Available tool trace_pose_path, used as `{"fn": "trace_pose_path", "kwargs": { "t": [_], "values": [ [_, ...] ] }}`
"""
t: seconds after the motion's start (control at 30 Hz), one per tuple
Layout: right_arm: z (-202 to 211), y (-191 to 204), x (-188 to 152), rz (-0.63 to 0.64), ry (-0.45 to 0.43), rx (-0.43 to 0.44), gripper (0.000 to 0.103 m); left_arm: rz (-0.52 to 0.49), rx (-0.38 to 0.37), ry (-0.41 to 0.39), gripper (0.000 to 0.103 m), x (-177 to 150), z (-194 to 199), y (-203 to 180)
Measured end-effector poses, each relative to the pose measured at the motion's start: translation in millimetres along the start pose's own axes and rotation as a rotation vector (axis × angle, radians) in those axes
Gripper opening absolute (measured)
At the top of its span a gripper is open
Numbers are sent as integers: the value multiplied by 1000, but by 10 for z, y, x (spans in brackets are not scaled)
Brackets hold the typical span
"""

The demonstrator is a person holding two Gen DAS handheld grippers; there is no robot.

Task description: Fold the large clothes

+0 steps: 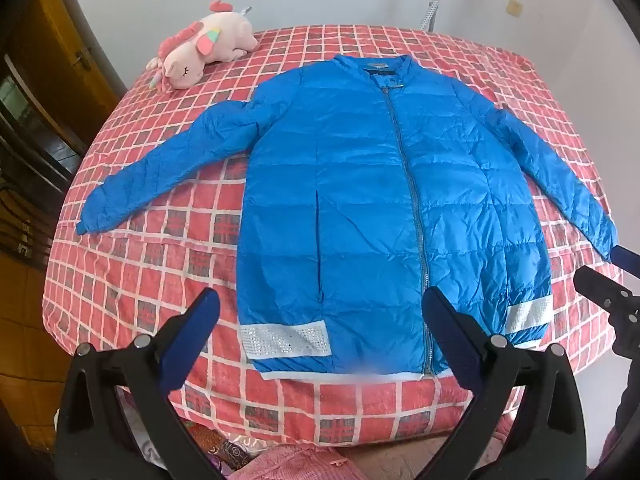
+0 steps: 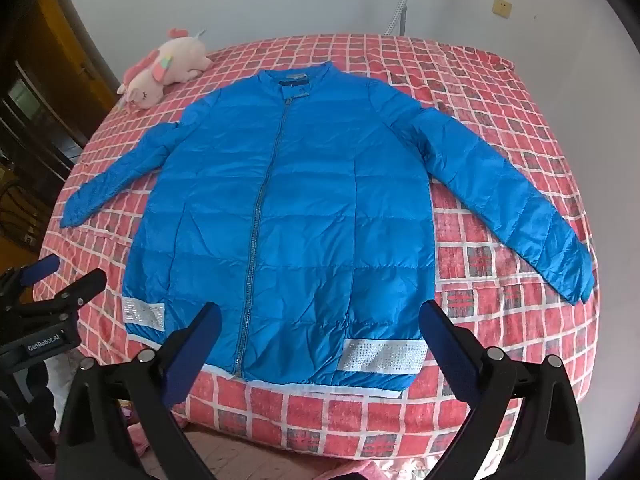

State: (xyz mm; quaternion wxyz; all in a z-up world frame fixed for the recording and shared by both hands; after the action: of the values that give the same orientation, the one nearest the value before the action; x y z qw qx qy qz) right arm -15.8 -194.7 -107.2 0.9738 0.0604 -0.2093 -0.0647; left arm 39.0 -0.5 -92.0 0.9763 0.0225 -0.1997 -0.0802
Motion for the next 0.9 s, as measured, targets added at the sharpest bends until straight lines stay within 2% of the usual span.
{"fn": "trace_pose_path", "kwargs": {
  "t": [0.9],
  "values": [
    [-13, -11, 24, -2, 2, 2, 99, 4, 10, -5, 100, 61, 4, 77]
  ]
}}
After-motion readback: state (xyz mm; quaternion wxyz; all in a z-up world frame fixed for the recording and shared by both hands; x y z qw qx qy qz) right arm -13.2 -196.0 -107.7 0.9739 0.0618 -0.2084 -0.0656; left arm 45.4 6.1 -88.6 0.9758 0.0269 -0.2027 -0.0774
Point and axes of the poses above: each gripper's, at about its wrist camera, not at the fingertips, and z roughly against the way its jaws point, y to its left, x to its top, the point moved 10 cm from there along -z, roughly the way its jaws point, and after that the axes turned 1 degree about x, right-handed, at the moved point
